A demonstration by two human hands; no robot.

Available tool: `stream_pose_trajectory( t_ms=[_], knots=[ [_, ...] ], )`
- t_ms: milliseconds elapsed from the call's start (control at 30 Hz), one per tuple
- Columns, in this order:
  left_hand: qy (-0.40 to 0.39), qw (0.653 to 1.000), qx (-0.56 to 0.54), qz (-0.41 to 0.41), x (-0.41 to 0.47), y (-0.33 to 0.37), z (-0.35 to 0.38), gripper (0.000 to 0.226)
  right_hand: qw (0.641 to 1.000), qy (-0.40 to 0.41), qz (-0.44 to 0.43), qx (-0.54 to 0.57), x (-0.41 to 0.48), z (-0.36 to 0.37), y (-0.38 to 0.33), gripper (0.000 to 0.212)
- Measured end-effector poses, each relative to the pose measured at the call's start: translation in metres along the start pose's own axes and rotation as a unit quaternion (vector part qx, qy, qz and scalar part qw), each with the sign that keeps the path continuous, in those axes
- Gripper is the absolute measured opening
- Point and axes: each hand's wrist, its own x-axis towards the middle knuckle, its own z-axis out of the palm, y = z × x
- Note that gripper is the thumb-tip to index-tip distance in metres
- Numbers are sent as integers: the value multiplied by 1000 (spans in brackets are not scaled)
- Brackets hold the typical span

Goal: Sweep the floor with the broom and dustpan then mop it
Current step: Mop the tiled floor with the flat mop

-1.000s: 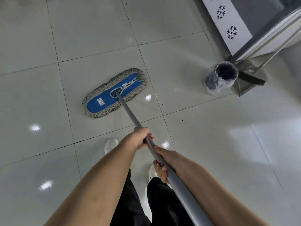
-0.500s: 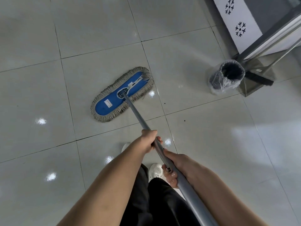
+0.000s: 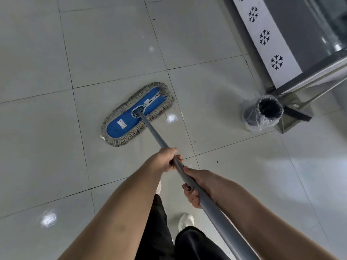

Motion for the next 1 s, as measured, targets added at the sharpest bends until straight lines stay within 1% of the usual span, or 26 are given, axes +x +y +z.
stream_pose_trajectory(
  t_ms=[133, 200, 333, 433, 533, 600, 667, 733, 767, 833, 900, 933, 1000],
  knots=[
    [-23, 1000, -13, -14, -7, 19, -10, 21, 1000, 17, 2, 0, -12, 14, -17, 55],
    [-28, 999, -23, -15, -11, 21, -14, 22, 1000, 25, -10, -2, -16, 19, -18, 52],
    [-26, 999, -28, -13, -16, 26, -19, 25, 999, 21, -26, -3, -20, 28, -18, 45],
    [-14, 1000, -11, -5, -21, 29, -17, 26, 997, 28, -67, -29, -23, 27, -14, 35],
    [-3, 1000, -16, 1, -27, 28, -12, 21, 987, 24, -134, -81, -40, 17, -2, 16],
    [-3, 999, -36, 20, -31, 31, -8, 16, 980, 5, -179, -89, -57, 8, 3, 16],
    [-7, 997, -52, 52, -37, 38, 0, 14, 969, -5, -233, -85, -72, -1, -1, 22],
    [-14, 995, -43, 84, -53, 43, 10, 20, 960, -4, -264, -87, -82, -12, -9, 32],
    [-23, 995, -28, 91, -59, 47, 14, 25, 960, -8, -268, -78, -84, -16, -17, 33],
    [-49, 993, 14, 102, -68, 53, 23, 32, 963, -24, -265, -41, -88, -24, -29, 26],
    [-59, 989, 49, 123, -78, 57, 27, 18, 961, -36, -272, -14, -96, -29, -36, 16],
    [-60, 988, 58, 130, -81, 59, 28, 9, 960, -41, -277, -4, -100, -30, -39, 16],
    [-56, 985, 71, 145, -87, 63, 29, 14, 957, -48, -284, -5, -107, -28, -44, 18]
  ],
)
